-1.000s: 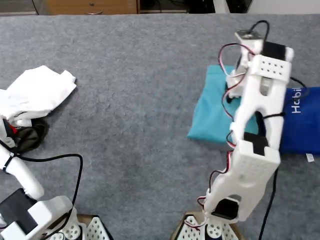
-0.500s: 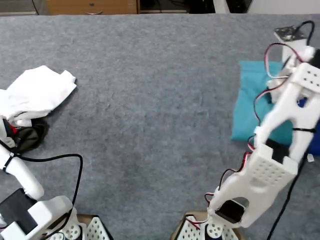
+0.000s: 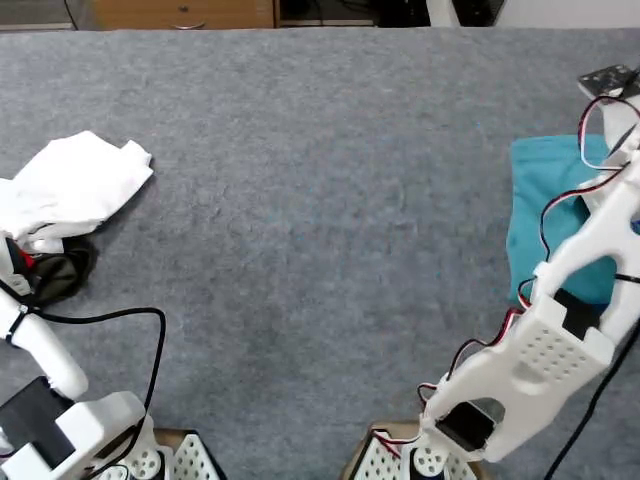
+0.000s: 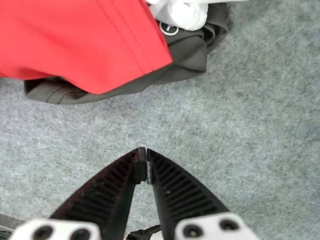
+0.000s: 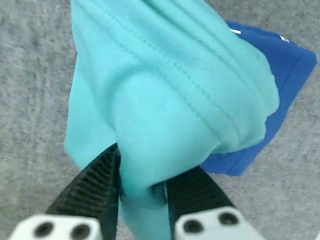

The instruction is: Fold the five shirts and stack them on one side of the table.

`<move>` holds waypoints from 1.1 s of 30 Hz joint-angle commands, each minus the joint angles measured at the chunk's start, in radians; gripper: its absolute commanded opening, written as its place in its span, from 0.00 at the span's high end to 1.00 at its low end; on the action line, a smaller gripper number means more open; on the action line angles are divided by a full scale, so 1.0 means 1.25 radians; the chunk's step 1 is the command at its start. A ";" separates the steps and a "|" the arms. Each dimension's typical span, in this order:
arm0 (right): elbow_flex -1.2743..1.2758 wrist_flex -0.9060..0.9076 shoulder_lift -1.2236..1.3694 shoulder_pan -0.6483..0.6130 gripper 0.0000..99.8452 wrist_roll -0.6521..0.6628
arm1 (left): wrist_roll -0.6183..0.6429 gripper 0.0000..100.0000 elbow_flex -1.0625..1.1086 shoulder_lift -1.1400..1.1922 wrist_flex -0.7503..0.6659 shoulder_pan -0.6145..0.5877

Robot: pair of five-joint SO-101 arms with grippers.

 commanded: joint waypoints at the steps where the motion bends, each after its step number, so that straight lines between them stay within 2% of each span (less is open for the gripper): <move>1: -0.037 -0.044 -0.051 0.030 1.00 0.011 | -0.001 0.98 -0.004 -0.029 -0.004 0.007; 5: -0.036 -0.086 -0.029 0.044 1.00 0.011 | -0.001 0.98 -0.004 -0.026 -0.004 0.007; 18: -0.150 -0.092 0.143 0.089 1.00 0.011 | -0.002 0.98 -0.004 -0.024 -0.007 0.007; 20: -0.181 -0.087 0.163 0.093 0.96 0.011 | -0.004 0.98 -0.004 -0.024 -0.007 0.007; 24: -0.228 -0.085 0.179 0.100 0.78 0.005 | -0.005 0.98 -0.004 -0.024 -0.009 0.007; 26: -0.253 -0.085 0.179 0.099 0.72 -0.001 | -0.005 0.98 -0.004 -0.024 -0.009 0.007; 30: -0.304 -0.070 0.179 0.087 0.71 -0.037 | -0.005 0.98 -0.004 -0.024 -0.009 0.007; 33: -0.346 -0.004 0.179 0.071 0.71 -0.039 | -0.005 0.98 -0.004 -0.024 -0.009 0.007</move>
